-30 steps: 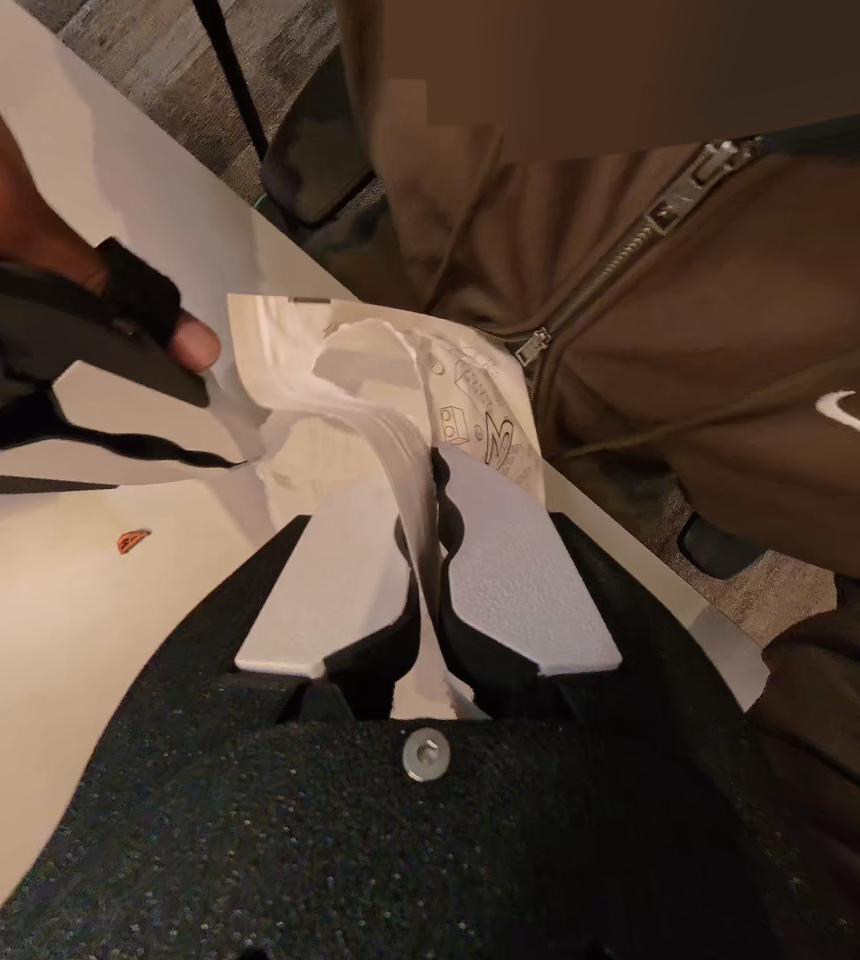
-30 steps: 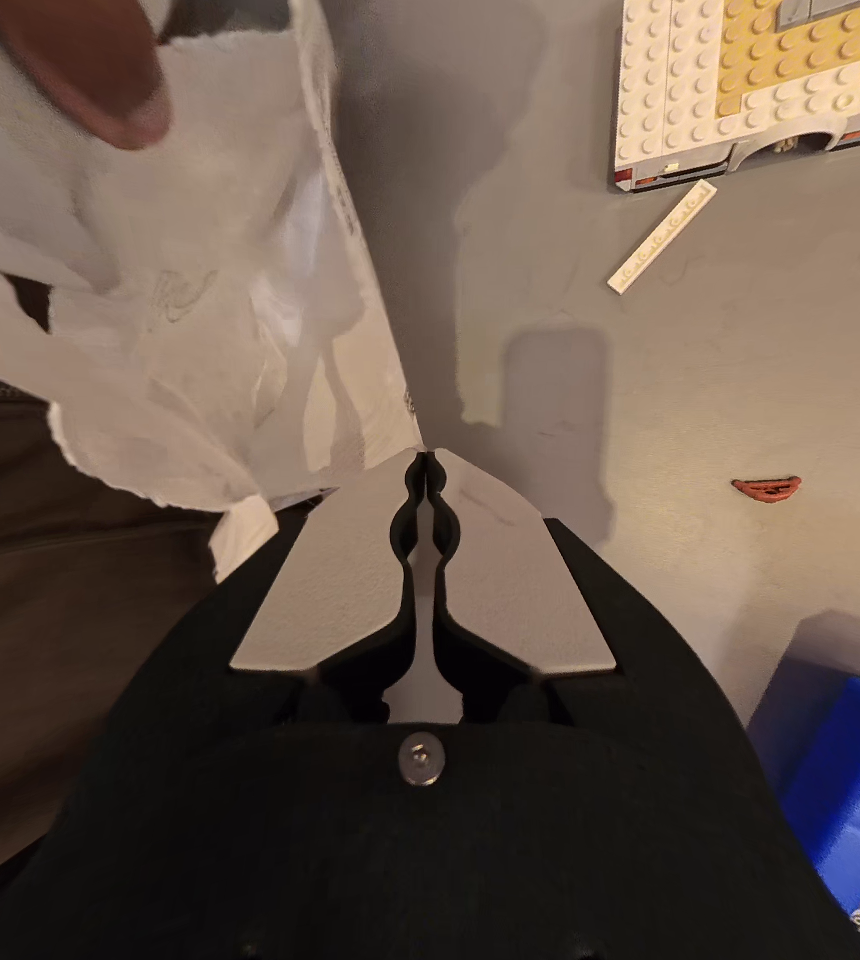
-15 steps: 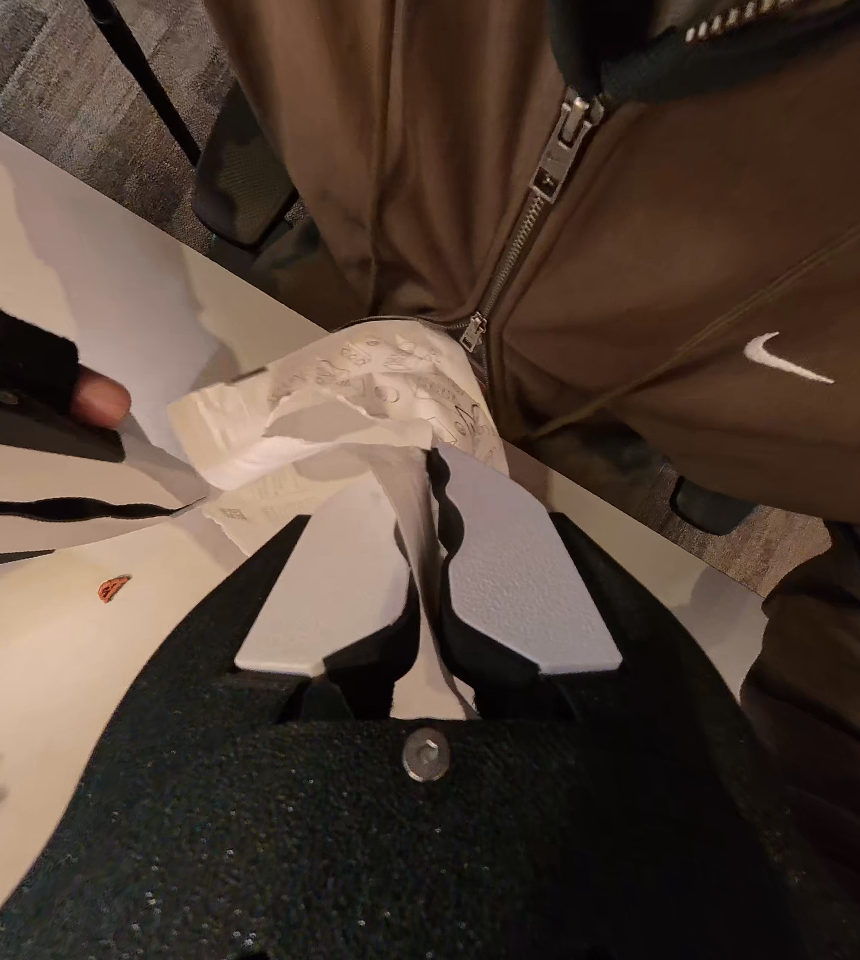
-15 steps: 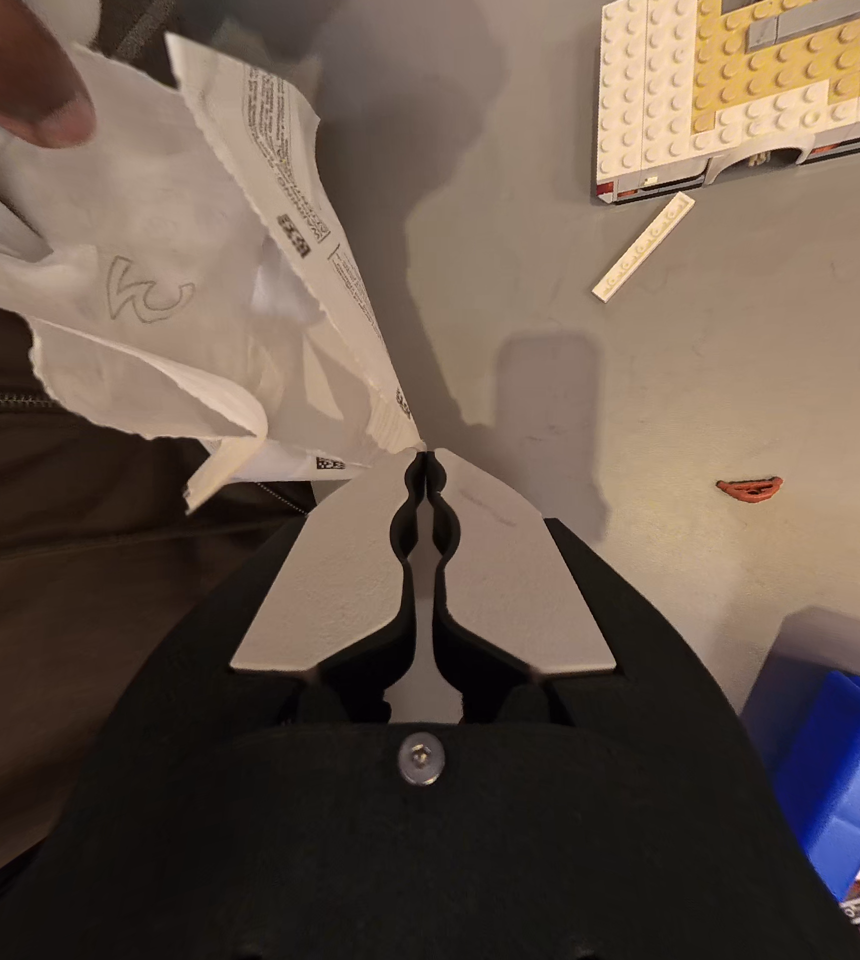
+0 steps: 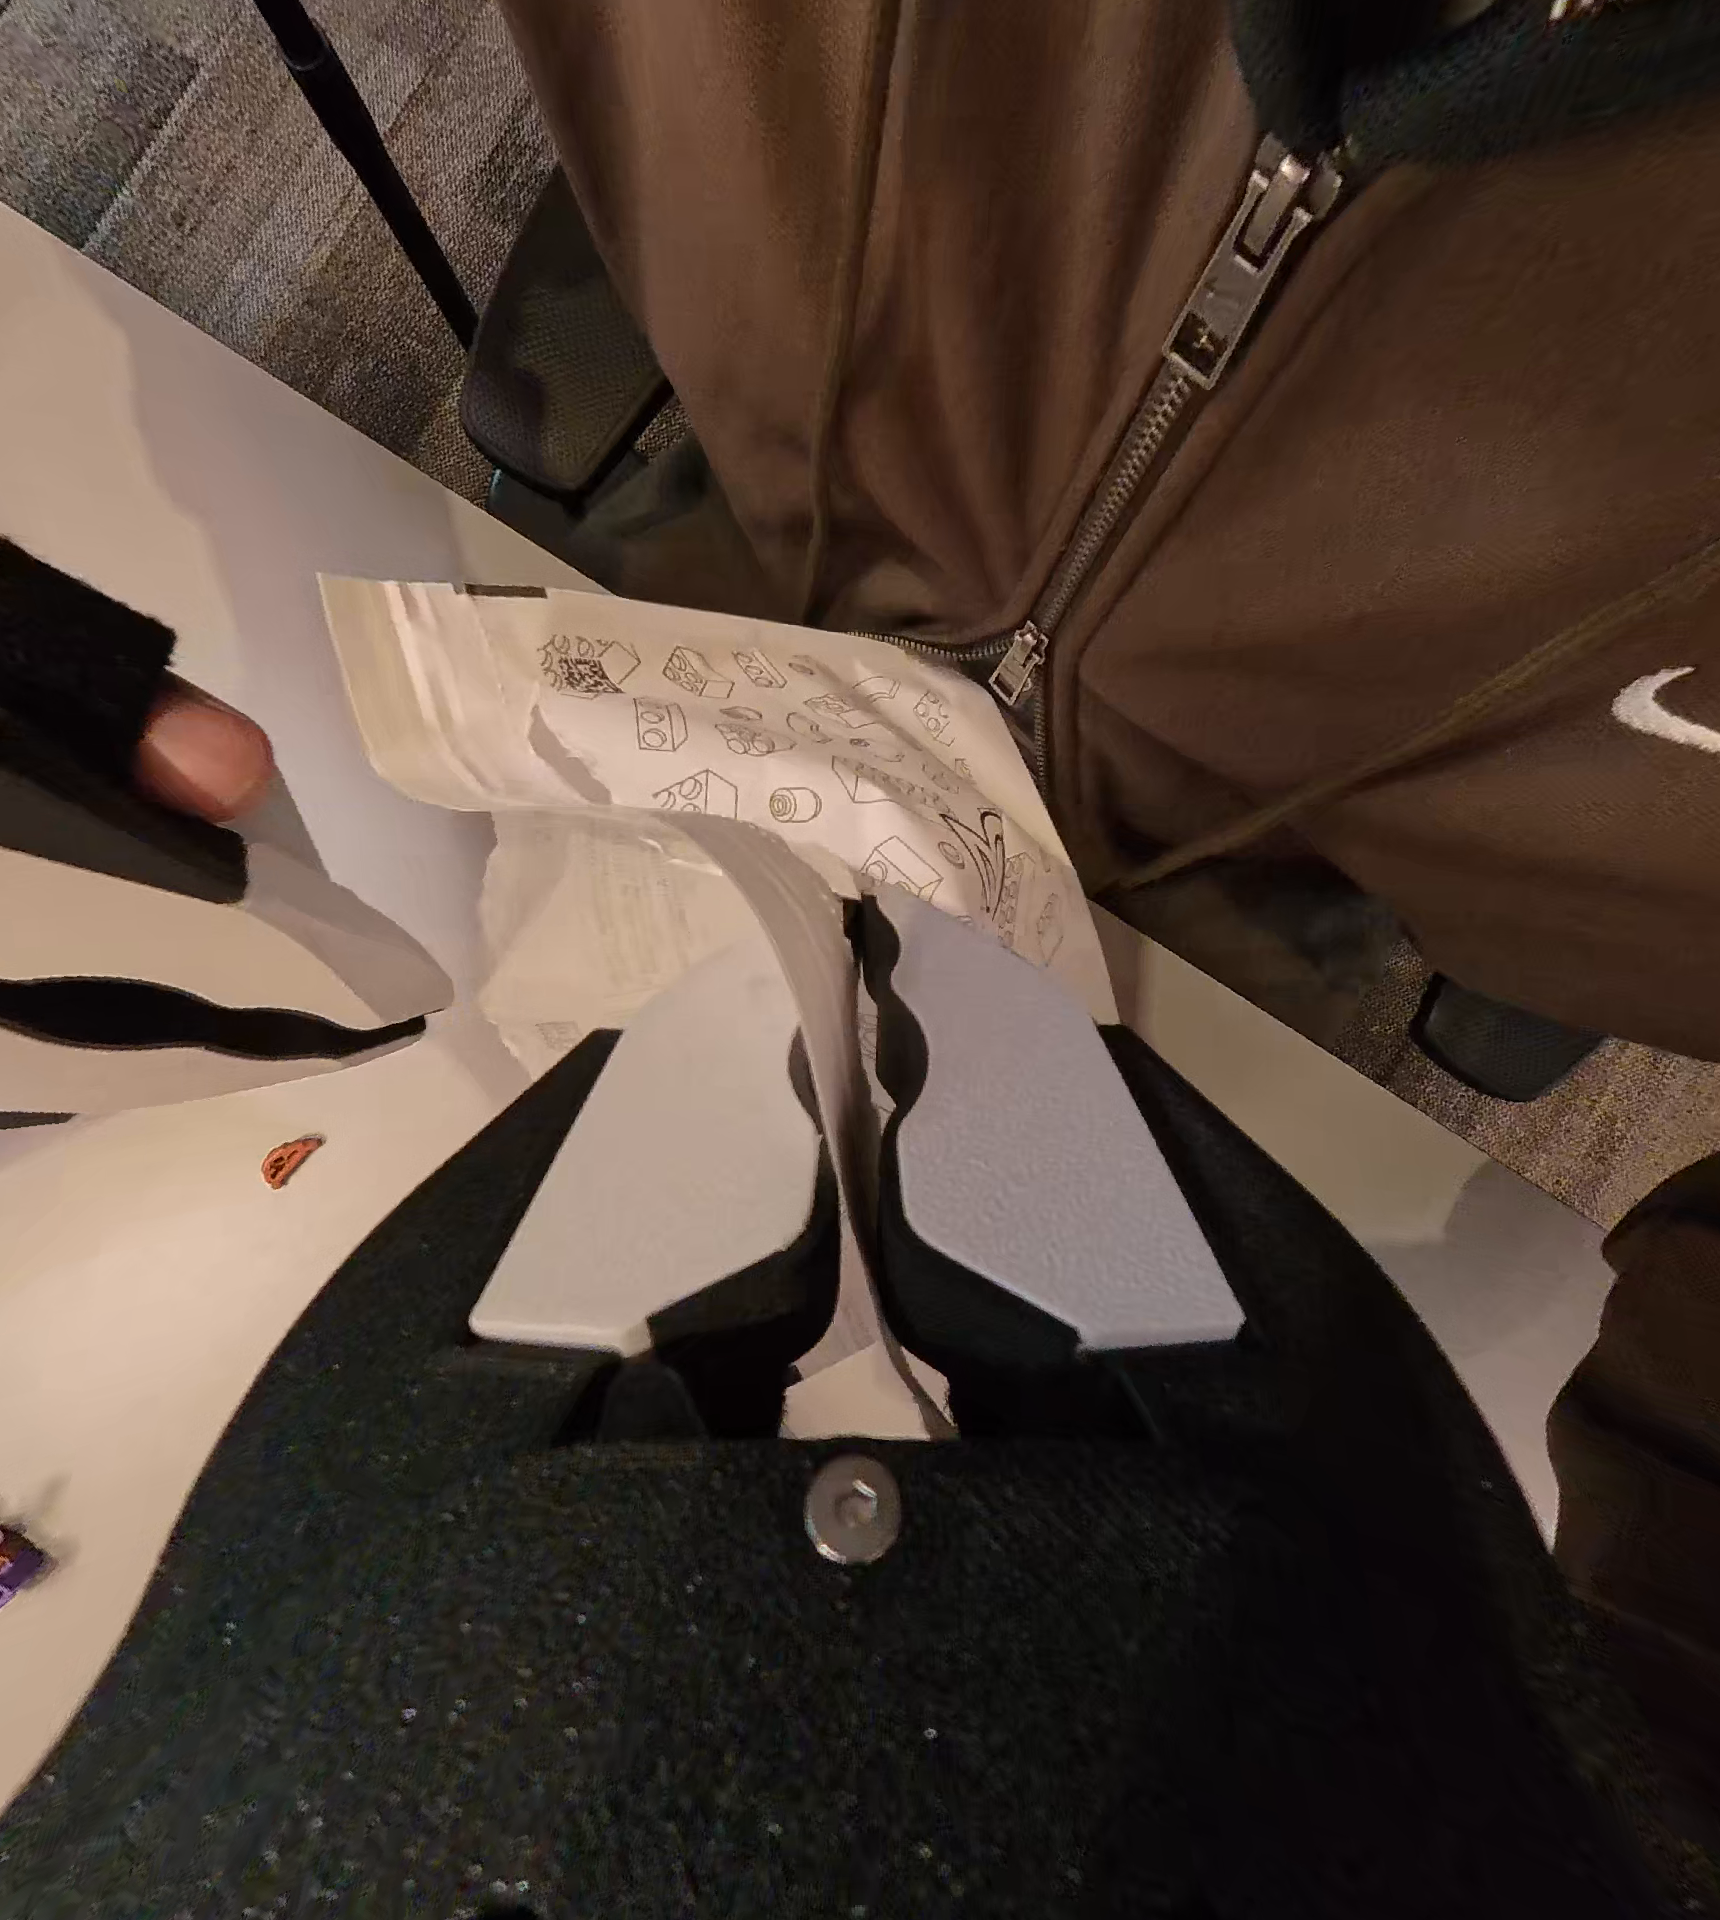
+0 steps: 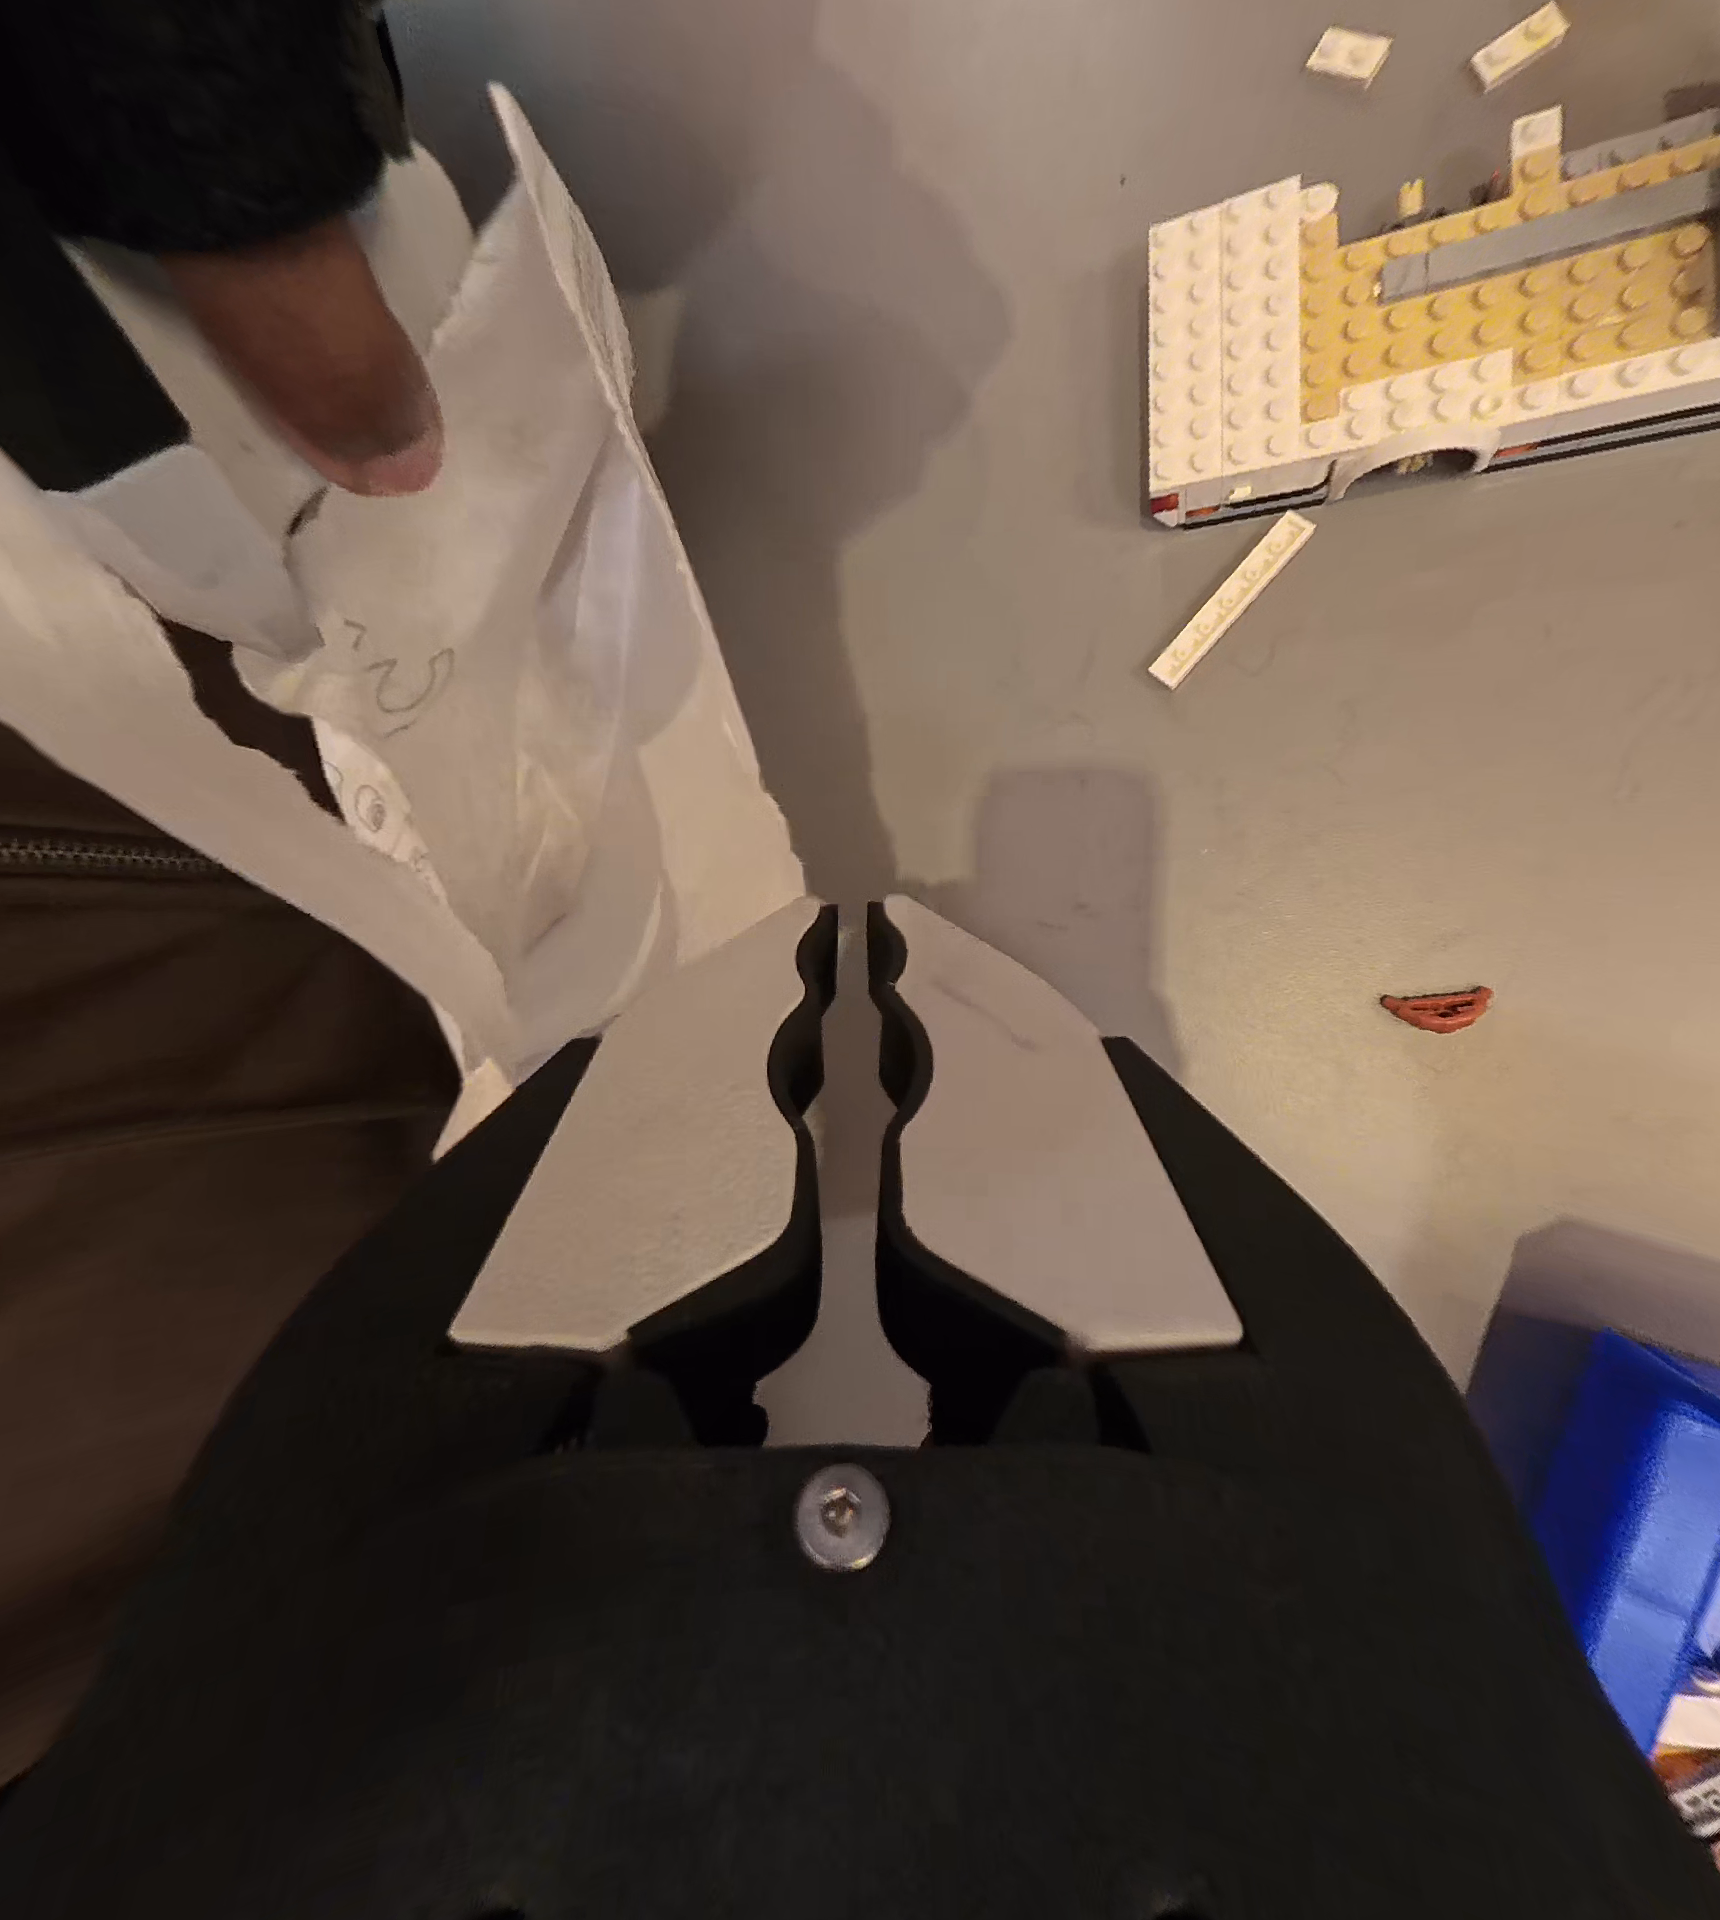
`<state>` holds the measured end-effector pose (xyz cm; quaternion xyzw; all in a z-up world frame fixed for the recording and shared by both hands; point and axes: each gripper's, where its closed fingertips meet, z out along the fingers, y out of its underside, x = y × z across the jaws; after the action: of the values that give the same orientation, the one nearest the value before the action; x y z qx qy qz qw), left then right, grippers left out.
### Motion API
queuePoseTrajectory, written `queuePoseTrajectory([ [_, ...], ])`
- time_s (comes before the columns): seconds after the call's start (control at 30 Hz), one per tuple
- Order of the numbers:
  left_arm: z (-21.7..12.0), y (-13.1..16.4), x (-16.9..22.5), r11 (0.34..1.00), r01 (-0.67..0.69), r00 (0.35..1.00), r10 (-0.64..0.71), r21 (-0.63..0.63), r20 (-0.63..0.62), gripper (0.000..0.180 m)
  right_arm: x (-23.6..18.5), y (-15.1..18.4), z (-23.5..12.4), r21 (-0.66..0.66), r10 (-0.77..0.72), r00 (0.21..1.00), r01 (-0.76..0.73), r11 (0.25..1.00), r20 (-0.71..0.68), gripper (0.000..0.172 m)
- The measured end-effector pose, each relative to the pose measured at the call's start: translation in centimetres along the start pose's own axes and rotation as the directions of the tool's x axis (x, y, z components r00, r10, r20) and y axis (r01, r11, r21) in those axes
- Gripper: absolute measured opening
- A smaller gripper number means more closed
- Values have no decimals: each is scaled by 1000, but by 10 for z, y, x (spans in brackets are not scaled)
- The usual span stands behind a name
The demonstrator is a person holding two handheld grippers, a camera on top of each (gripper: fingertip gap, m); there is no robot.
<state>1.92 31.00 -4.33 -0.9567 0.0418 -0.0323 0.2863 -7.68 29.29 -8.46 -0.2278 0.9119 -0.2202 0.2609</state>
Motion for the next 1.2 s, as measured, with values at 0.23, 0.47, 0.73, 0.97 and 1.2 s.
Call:
queuePoseTrajectory([
  [0.23, 2, 1, -7, 1000, -10, 1000, 10, 1, 15, 0, 11, 4, -34, 101, 47, 991, -34, 994, -123, 13],
  [0.47, 3, 4, -11, 1000, -12, 1000, 11, 6, 26, 0, 116, 131, -165, 223, 393, 667, -328, 918, -633, 30],
  [0.73, 7, 3, -14, 1000, -25, 999, 25, 6, 25, 0, 170, 224, -221, 376, 662, 482, -563, 736, -574, 58],
  [0.97, 9, 4, -13, 1000, 0, 999, 0, -7, 35, 0, 208, 214, -198, 287, 720, 538, -676, 679, -437, 70],
  [1.2, 8, 7, -14, 1000, 2, 998, -2, 4, 56, 0, 218, 236, -195, 237, 764, 464, -762, 602, -448, 23],
])
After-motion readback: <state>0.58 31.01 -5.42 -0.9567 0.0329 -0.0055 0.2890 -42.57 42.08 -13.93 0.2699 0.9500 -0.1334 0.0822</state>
